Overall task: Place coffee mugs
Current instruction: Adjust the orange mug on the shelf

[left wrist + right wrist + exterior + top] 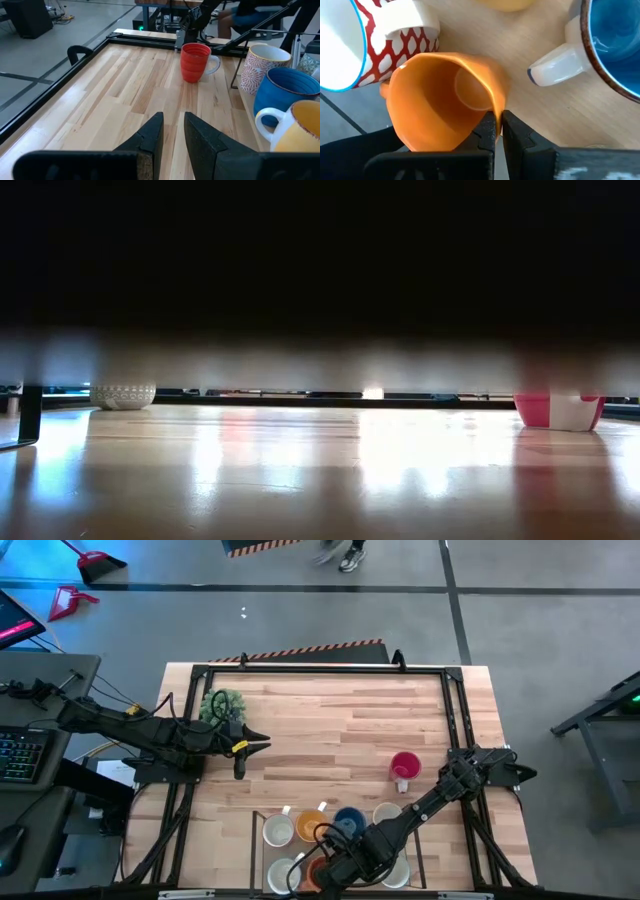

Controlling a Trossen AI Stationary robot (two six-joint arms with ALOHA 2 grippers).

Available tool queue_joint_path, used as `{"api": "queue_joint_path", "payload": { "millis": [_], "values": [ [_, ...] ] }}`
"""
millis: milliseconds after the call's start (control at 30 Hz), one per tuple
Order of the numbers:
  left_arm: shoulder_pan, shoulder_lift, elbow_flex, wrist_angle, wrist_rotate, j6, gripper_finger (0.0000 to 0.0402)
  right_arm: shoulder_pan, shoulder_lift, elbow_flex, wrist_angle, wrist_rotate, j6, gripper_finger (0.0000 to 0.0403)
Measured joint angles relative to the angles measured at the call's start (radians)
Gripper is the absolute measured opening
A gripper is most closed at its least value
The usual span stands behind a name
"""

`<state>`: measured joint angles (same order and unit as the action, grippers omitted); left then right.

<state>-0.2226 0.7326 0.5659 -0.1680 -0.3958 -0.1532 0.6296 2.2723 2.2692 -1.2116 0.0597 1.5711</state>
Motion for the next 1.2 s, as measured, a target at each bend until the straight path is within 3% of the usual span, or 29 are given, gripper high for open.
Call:
{"api": "queue_joint_path", "payload": {
  "millis": [1200],
  "values": [
    [0.000, 0.000, 0.000, 0.000, 0.000, 0.000, 0.0067, -0.035, 0.000, 0.000, 0.073, 0.036, -0.089, 0.0000]
  ]
}}
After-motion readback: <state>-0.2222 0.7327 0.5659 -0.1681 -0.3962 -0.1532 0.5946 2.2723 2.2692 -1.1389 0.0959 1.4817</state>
